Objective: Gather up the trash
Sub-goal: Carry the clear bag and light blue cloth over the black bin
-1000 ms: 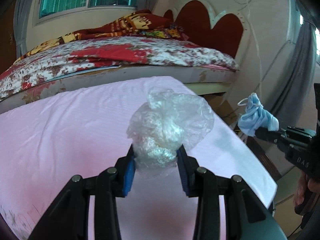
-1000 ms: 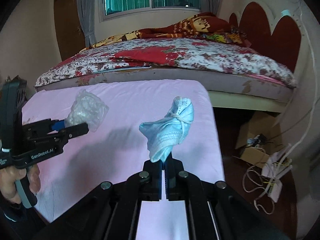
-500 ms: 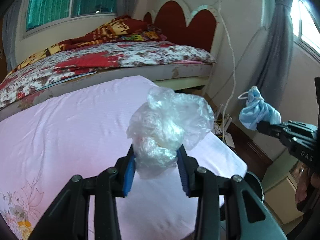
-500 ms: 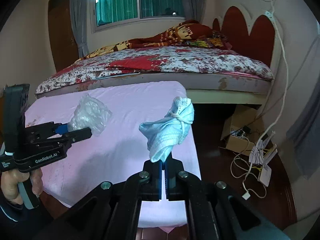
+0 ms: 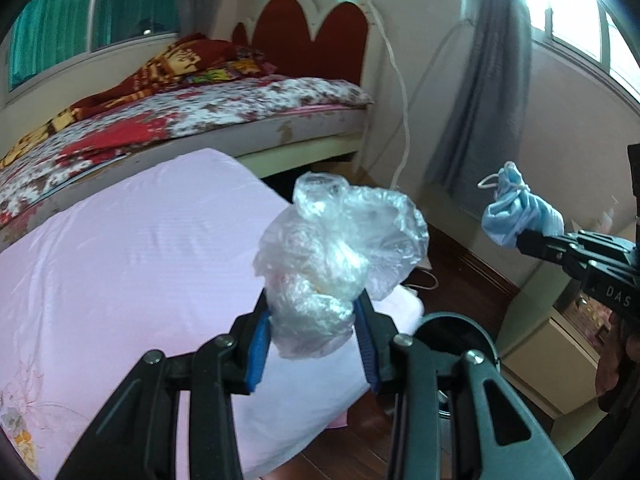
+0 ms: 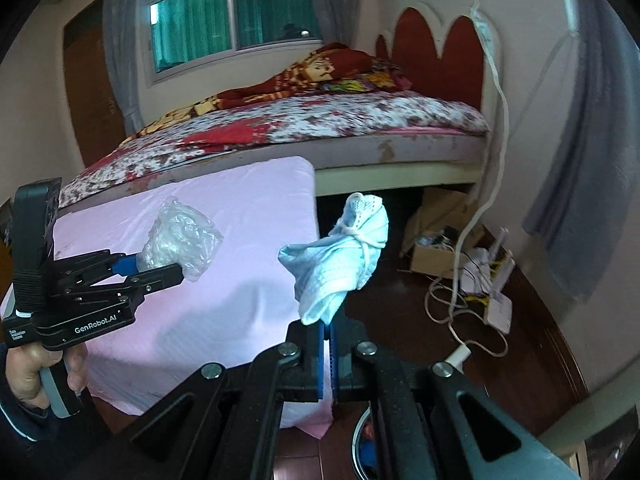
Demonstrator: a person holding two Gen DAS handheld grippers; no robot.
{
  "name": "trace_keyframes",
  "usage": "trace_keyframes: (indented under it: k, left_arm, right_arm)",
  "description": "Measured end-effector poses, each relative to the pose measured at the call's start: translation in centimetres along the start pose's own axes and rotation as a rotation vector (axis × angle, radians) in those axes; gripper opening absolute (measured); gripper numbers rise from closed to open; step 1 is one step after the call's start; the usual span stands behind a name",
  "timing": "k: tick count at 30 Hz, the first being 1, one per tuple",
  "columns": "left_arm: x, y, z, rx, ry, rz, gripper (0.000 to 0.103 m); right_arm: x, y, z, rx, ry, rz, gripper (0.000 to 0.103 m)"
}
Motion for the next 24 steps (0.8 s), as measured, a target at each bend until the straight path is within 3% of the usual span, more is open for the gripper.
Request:
trace_keyframes:
  k: [24]
  left_arm:
    - [-2.4, 5.3, -15.0, -0.154, 0.219, 0.107, 0.039]
  right_arm:
    - [-11.5, -3.2, -13.3, -0.14, 0.2, 0.069, 0.002]
Point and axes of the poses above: each gripper's, at about its wrist camera, not at the fingertips, and y roughly the way its jaws point, z to its left, x to its top, the point moved 10 cm from there along y, roughly the way its jaws point, and after that the axes turned 13 degrees about z, right-handed, at the moved point
